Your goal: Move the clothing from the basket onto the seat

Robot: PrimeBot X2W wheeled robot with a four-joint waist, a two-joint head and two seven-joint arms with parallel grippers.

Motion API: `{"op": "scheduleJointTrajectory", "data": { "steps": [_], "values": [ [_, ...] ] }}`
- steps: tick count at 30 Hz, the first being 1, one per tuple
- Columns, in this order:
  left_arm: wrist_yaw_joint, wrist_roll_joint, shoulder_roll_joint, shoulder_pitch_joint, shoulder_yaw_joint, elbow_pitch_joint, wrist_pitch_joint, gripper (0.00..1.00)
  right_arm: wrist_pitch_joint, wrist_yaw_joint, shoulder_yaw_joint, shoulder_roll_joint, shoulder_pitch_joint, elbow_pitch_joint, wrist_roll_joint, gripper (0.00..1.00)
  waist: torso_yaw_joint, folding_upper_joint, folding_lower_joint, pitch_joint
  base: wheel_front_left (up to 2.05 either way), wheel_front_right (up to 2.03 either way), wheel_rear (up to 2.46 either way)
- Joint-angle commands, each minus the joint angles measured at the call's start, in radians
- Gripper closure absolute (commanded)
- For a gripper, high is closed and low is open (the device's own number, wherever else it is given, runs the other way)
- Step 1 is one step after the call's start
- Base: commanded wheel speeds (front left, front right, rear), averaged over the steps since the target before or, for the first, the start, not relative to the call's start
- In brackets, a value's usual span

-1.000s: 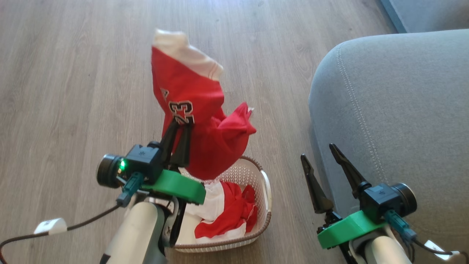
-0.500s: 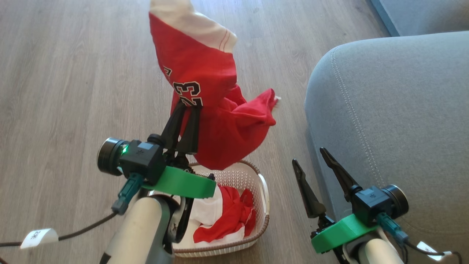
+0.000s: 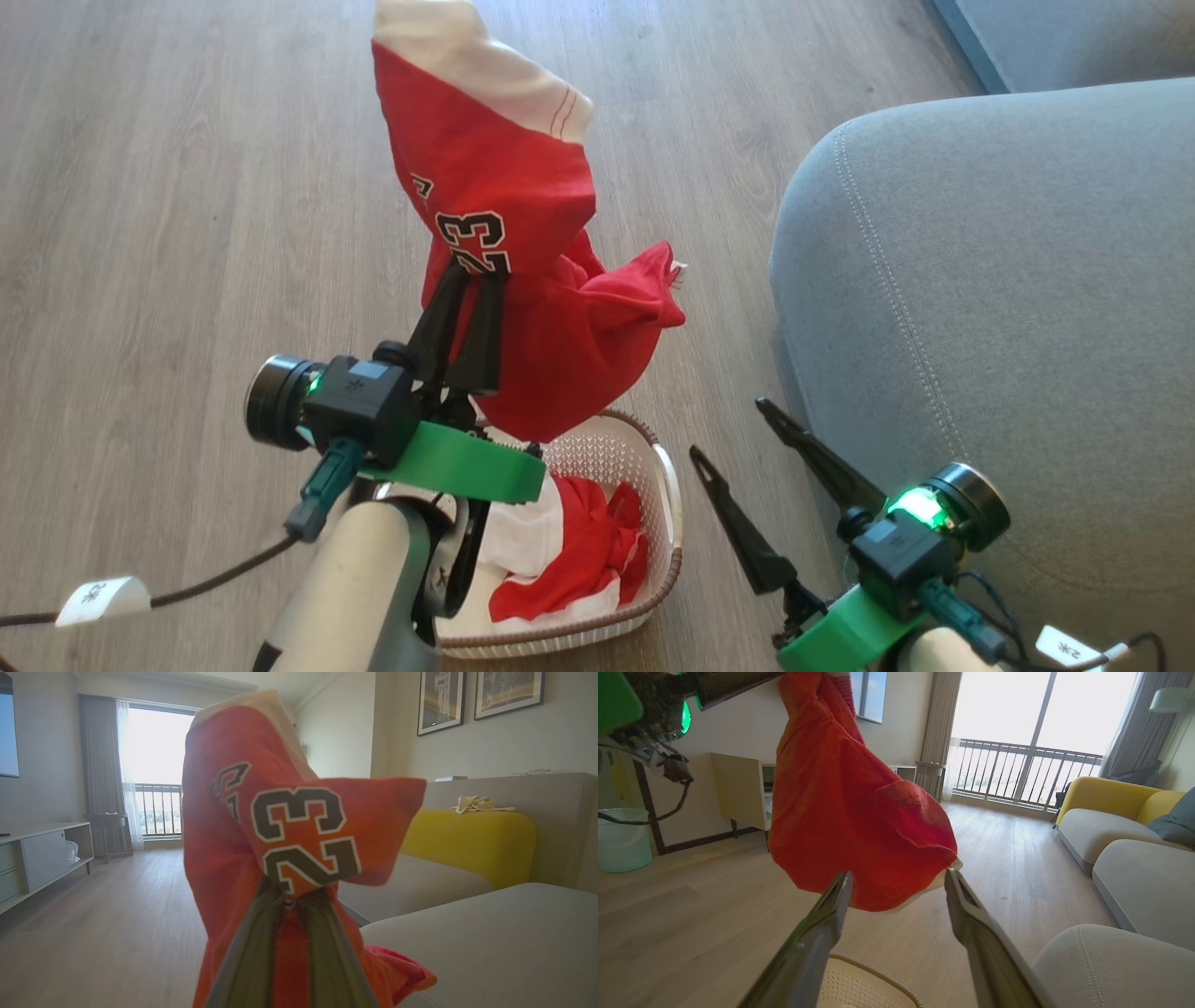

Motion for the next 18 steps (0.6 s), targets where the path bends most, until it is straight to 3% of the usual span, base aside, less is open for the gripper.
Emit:
{"op": "scheduleJointTrajectory", "data": {
  "steps": [1, 10, 18],
  "values": [
    [-0.001, 0.007, 0.009, -0.035, 0.033, -0.027, -0.010, 1.00, -0.001, 0.000, 0.027, -0.018, -0.045, -0.038, -0.014, 0.00, -0.002, 0.0000, 0.0001, 0.001, 0.00, 0.00, 0.00],
    [-0.019, 0.018, 0.009, -0.033, 0.009, -0.001, -0.010, 1.00, -0.001, 0.000, 0.056, -0.040, -0.103, -0.074, -0.033, 0.00, -0.006, 0.0000, 0.0001, 0.008, 0.00, 0.00, 0.00],
    [-0.050, 0.051, 0.009, -0.051, -0.062, 0.008, -0.010, 1.00, -0.001, 0.000, 0.098, -0.040, -0.159, -0.020, 0.013, 0.00, 0.010, 0.0000, 0.0001, 0.012, 0.00, 0.00, 0.00]
  ]
}}
